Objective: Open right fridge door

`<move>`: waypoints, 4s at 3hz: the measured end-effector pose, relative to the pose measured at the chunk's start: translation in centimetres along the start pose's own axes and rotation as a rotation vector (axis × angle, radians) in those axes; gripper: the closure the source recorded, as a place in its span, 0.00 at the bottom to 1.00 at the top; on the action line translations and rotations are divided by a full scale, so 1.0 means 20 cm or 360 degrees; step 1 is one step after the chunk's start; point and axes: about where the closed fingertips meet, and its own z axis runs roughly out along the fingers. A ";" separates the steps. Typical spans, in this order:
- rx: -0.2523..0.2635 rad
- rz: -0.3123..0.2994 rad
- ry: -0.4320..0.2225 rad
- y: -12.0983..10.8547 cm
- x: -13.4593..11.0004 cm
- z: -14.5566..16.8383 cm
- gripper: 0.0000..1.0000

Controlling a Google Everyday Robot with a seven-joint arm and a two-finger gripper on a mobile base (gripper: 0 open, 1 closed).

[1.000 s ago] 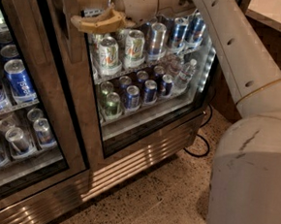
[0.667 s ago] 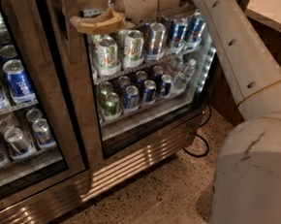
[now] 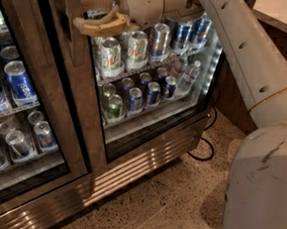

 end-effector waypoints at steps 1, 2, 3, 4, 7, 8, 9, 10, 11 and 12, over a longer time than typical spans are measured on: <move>0.0000 0.0000 0.0000 0.00 0.00 -0.01 1.00; -0.0001 0.0018 0.0015 0.01 -0.02 -0.01 1.00; 0.0006 0.0043 0.0031 0.04 -0.04 0.00 1.00; 0.0006 0.0043 0.0031 0.04 -0.04 0.00 1.00; -0.0031 0.0231 0.0308 0.10 -0.02 0.00 1.00; -0.0031 0.0231 0.0308 0.10 -0.02 0.00 1.00; -0.0013 0.0271 0.0287 0.12 -0.04 0.04 1.00; 0.0019 0.0279 0.0269 0.12 -0.09 0.03 1.00; 0.0017 0.0282 0.0266 0.11 -0.09 0.04 1.00; 0.0020 0.0318 0.0272 0.13 -0.13 0.06 1.00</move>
Offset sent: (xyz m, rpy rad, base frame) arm -0.0943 -0.0043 0.0185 -0.1801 0.0742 -0.0825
